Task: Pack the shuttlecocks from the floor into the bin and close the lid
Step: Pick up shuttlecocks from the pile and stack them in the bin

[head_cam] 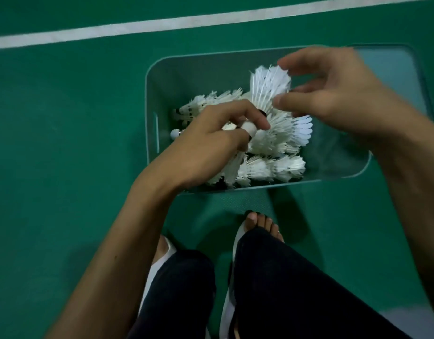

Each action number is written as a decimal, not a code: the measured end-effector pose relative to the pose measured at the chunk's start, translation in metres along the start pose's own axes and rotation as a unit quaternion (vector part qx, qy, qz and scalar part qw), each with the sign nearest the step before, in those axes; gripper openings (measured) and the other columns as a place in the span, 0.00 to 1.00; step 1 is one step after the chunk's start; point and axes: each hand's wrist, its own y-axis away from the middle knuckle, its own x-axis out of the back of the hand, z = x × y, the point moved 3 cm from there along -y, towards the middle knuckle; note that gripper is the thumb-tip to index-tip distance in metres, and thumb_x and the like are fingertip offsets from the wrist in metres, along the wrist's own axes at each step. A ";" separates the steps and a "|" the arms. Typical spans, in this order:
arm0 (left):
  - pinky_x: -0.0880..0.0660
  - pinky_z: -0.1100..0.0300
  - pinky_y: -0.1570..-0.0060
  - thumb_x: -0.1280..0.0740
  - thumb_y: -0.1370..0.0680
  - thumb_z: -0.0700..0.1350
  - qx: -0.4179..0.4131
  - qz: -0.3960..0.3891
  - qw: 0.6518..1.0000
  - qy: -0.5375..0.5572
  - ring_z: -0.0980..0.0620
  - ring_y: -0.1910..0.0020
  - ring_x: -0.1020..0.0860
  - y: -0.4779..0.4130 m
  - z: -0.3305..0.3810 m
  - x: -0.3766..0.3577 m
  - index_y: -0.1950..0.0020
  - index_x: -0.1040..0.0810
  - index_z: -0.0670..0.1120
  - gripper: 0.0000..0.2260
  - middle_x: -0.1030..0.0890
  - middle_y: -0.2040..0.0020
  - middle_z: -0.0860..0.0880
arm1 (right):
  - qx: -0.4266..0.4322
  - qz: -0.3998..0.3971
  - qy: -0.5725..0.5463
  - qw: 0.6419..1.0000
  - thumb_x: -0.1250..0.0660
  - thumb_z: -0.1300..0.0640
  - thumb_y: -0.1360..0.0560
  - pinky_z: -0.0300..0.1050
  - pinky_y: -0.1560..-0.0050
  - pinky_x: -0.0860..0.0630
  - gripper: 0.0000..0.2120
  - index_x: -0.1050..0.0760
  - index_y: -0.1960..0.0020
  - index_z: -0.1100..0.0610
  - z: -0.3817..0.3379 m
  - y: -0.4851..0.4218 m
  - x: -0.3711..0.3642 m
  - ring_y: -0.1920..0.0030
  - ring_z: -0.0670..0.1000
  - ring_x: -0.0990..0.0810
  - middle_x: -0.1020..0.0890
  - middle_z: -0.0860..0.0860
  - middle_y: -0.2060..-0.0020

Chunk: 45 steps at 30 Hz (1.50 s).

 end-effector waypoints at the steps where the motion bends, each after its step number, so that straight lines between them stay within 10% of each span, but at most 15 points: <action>1: 0.25 0.45 0.38 0.36 0.28 0.40 0.007 -0.023 1.000 -0.006 0.51 0.41 0.21 -0.001 -0.001 -0.003 0.48 0.16 0.54 0.14 0.19 0.41 0.49 | -0.002 -0.016 -0.006 1.000 0.20 0.57 0.29 0.56 0.47 0.17 0.24 0.22 0.35 0.56 0.002 -0.001 -0.002 0.49 0.51 0.16 0.18 0.55 0.44; 6: 0.25 0.43 0.36 0.34 0.26 0.39 0.039 -0.052 0.998 -0.011 0.54 0.39 0.20 -0.001 -0.014 0.009 0.44 0.16 0.55 0.16 0.17 0.39 0.52 | -0.064 0.029 -0.065 0.995 0.19 0.61 0.32 0.47 0.59 0.21 0.08 0.18 0.60 0.57 0.024 0.005 0.004 0.65 0.47 0.19 0.16 0.50 0.67; 9: 0.22 0.33 0.43 0.32 0.24 0.40 0.043 0.036 0.998 0.000 0.35 0.48 0.17 -0.002 -0.021 0.027 0.42 0.17 0.54 0.13 0.14 0.47 0.47 | -0.097 0.028 -0.062 0.993 0.18 0.59 0.35 0.39 0.62 0.28 0.08 0.17 0.65 0.56 0.032 0.013 0.000 0.72 0.38 0.22 0.17 0.42 0.74; 12: 0.20 0.36 0.48 0.31 0.28 0.42 0.039 0.139 0.989 -0.035 0.39 0.51 0.16 -0.006 -0.021 0.034 0.44 0.18 0.55 0.14 0.14 0.51 0.48 | -0.101 0.020 -0.031 0.994 0.17 0.58 0.35 0.37 0.63 0.30 0.09 0.17 0.69 0.53 0.033 0.019 -0.017 0.75 0.32 0.24 0.19 0.36 0.76; 19: 0.18 0.54 0.55 0.24 0.31 0.41 0.005 0.274 0.957 -0.100 0.62 0.55 0.16 -0.002 -0.012 0.026 0.52 0.18 0.51 0.10 0.14 0.57 0.56 | -0.072 0.036 0.031 0.996 0.22 0.59 0.33 0.33 0.69 0.29 0.08 0.15 0.68 0.49 0.030 0.019 -0.069 0.76 0.37 0.25 0.19 0.40 0.77; 26: 0.17 0.53 0.61 0.19 0.33 0.47 0.033 0.339 0.940 -0.024 0.55 0.63 0.16 0.002 -0.019 0.037 0.55 0.19 0.46 0.13 0.15 0.62 0.52 | -0.079 -0.050 0.093 0.991 0.23 0.58 0.28 0.44 0.59 0.17 0.01 0.12 0.58 0.55 0.023 0.011 -0.096 0.61 0.47 0.16 0.14 0.50 0.64; 39: 0.17 0.47 0.55 0.22 0.33 0.45 0.098 0.265 0.950 0.135 0.41 0.56 0.15 0.001 -0.030 0.027 0.54 0.24 0.45 0.14 0.16 0.53 0.38 | -0.128 -0.132 0.006 0.983 0.20 0.56 0.31 0.49 0.47 0.16 0.10 0.14 0.54 0.59 0.029 0.007 -0.032 0.53 0.52 0.13 0.12 0.52 0.59; 45: 0.21 0.62 0.58 0.22 0.27 0.38 0.090 0.179 0.959 0.200 0.49 0.60 0.17 -0.001 -0.027 0.014 0.53 0.24 0.43 0.11 0.18 0.55 0.38 | -0.082 -0.137 -0.176 0.971 0.21 0.47 0.42 0.35 0.66 0.22 0.22 0.14 0.54 0.60 0.010 0.013 -0.011 0.63 0.46 0.20 0.14 0.51 0.61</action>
